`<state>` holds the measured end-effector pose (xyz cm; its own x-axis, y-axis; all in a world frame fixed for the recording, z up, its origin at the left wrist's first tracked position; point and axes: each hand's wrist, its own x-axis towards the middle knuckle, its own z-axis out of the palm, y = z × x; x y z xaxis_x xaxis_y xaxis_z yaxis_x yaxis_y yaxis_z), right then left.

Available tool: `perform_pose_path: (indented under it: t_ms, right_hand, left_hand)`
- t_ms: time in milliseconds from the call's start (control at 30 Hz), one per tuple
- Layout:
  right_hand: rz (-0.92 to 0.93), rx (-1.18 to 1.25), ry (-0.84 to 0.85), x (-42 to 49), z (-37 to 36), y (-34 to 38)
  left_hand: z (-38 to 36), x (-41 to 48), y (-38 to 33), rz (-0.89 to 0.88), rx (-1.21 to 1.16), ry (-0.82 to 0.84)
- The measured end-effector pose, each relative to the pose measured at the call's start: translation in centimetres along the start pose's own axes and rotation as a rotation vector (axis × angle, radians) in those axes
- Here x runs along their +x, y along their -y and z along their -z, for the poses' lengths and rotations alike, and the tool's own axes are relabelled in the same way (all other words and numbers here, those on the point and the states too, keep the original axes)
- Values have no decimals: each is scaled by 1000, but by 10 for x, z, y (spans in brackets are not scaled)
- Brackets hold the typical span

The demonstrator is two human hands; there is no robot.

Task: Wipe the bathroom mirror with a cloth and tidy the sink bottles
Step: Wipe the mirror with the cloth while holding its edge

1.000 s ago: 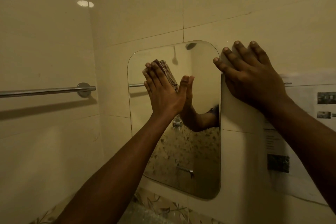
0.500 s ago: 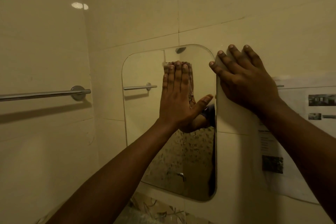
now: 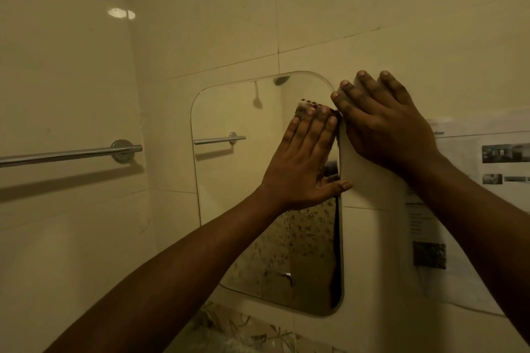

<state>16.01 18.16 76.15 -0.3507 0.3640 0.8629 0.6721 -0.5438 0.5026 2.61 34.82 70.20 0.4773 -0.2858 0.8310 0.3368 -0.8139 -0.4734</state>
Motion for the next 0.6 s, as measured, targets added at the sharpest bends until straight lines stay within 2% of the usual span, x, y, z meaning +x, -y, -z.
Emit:
perform_pose_path:
  t_ms: [400,600]
  right_hand:
    - [88,-34,42,-1,0,-4]
    - [103,-37,65,-1,-1,-4]
  left_hand:
    - [4,-3,35,-421,83,103]
    - [8,-5,42,-474,73,94]
